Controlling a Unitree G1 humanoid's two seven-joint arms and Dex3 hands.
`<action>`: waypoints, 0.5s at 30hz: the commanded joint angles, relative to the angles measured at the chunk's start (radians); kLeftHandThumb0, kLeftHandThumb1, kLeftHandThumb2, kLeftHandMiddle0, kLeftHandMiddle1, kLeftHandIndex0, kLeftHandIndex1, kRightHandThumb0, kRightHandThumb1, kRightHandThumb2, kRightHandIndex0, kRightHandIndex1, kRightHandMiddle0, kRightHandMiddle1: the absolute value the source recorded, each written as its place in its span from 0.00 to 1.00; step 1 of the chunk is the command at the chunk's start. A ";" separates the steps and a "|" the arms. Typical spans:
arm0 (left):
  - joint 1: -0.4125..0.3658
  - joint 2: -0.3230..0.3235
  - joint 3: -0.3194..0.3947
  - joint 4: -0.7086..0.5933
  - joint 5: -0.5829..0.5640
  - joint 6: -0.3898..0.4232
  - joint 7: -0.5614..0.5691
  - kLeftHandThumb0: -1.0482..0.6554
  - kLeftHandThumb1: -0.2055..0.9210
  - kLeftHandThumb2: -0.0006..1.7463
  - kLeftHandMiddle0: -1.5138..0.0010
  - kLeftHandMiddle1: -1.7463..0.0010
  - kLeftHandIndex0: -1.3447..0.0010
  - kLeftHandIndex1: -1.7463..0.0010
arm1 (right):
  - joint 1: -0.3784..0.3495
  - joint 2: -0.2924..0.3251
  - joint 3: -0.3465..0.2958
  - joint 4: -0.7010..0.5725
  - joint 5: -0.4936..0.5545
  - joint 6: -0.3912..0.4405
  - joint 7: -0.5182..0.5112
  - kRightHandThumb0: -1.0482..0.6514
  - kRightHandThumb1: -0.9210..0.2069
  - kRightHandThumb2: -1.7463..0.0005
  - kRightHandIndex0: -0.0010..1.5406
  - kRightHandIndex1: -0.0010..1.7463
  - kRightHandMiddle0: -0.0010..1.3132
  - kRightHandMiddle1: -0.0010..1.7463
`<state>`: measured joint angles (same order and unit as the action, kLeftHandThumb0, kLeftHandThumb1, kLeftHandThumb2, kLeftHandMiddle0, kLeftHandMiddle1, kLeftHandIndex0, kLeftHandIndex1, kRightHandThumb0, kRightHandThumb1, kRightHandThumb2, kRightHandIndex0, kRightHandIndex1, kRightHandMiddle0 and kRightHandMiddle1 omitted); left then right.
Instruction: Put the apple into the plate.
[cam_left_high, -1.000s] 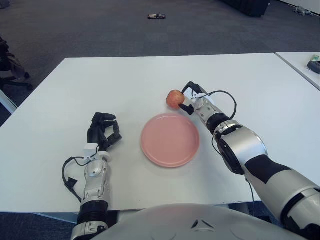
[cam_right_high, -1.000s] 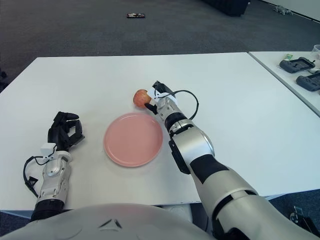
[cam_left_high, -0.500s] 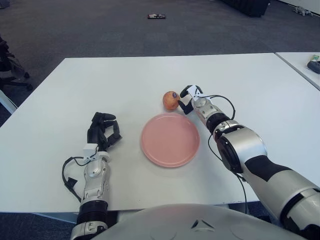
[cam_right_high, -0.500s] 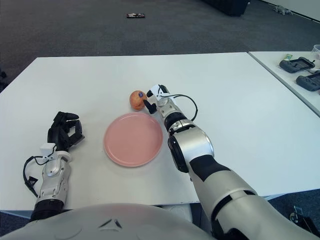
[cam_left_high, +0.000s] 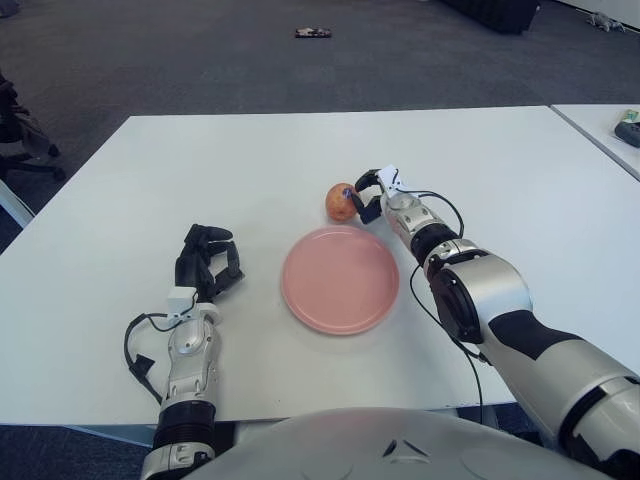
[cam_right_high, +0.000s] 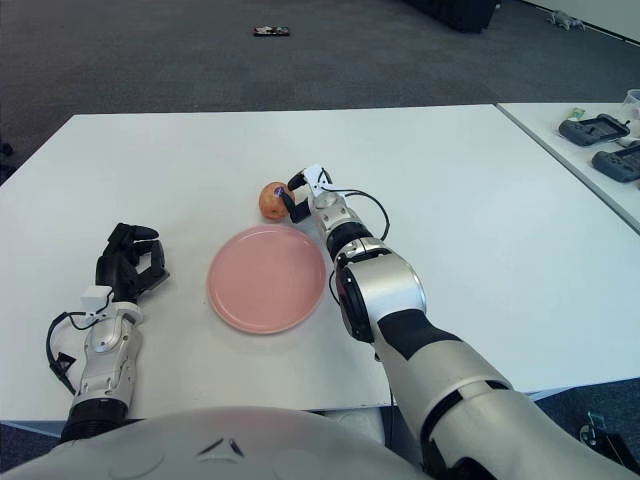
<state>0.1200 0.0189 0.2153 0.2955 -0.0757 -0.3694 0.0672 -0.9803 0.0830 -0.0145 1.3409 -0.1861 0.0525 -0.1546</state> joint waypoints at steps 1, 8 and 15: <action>0.027 -0.014 -0.001 0.044 -0.015 0.041 -0.006 0.37 0.63 0.63 0.57 0.00 0.66 0.00 | -0.031 0.004 -0.007 -0.015 0.010 -0.028 0.009 0.61 0.89 0.00 0.62 0.94 0.51 1.00; 0.026 -0.014 -0.004 0.049 0.000 0.033 0.008 0.37 0.64 0.62 0.57 0.00 0.66 0.00 | -0.030 0.000 0.062 -0.019 -0.052 -0.111 0.016 0.61 0.77 0.08 0.49 0.98 0.49 1.00; 0.028 -0.017 -0.007 0.047 -0.002 0.032 0.001 0.37 0.64 0.62 0.54 0.00 0.66 0.00 | -0.034 -0.013 0.125 -0.017 -0.105 -0.170 0.071 0.54 0.25 0.49 0.19 0.93 0.15 0.96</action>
<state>0.1194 0.0151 0.2142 0.2965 -0.0738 -0.3710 0.0686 -0.9893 0.0851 0.0854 1.3336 -0.2673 -0.0868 -0.1085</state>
